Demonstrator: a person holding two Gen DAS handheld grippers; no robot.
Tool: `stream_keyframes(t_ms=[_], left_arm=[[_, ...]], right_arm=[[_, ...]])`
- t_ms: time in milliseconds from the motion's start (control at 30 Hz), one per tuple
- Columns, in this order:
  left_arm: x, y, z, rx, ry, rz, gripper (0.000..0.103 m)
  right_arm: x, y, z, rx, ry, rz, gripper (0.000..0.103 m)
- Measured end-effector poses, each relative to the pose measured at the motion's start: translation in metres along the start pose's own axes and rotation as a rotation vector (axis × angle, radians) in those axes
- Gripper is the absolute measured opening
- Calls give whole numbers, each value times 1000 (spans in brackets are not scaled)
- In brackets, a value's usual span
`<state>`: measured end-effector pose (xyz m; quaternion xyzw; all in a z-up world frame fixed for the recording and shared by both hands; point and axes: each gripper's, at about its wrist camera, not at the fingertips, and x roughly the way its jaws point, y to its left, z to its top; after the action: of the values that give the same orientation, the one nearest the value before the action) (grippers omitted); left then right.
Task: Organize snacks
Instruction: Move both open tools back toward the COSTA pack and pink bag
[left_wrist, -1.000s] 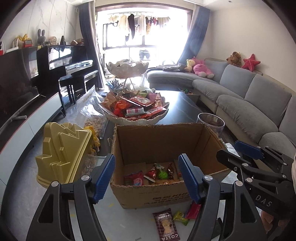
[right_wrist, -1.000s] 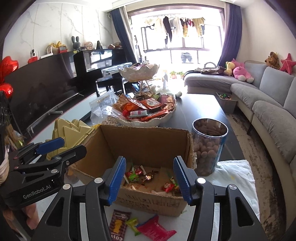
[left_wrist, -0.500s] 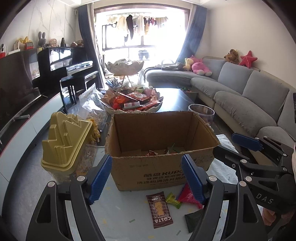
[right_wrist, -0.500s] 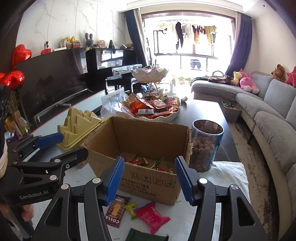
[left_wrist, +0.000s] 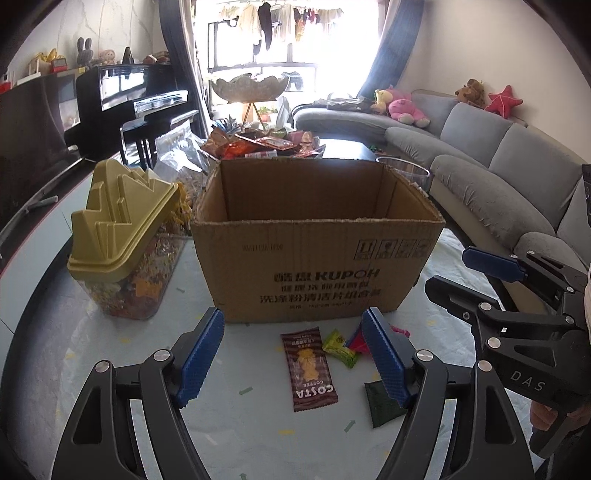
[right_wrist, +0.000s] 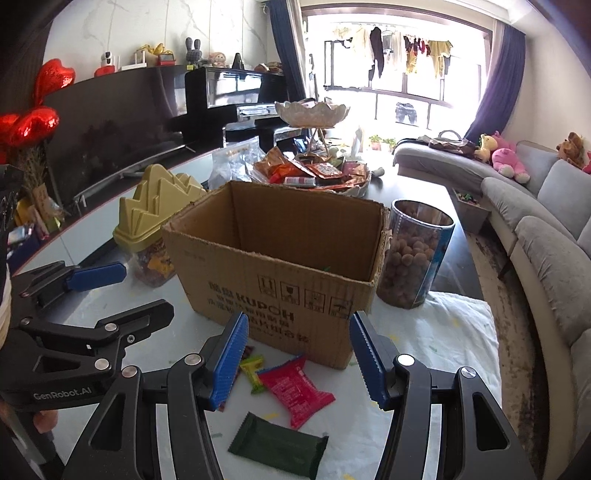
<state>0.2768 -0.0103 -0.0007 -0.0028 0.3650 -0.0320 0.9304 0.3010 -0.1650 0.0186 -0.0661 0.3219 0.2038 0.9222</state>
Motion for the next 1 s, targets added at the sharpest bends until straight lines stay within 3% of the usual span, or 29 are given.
stream_keyframes(t_ms=[533, 1000], left_arm=[[63, -5, -44, -25, 195, -7, 77], [108, -3, -59, -24, 268, 4, 77]], right_arm=[[48, 2, -43, -97, 181, 7, 58], [90, 3, -65, -130, 297, 25, 58]])
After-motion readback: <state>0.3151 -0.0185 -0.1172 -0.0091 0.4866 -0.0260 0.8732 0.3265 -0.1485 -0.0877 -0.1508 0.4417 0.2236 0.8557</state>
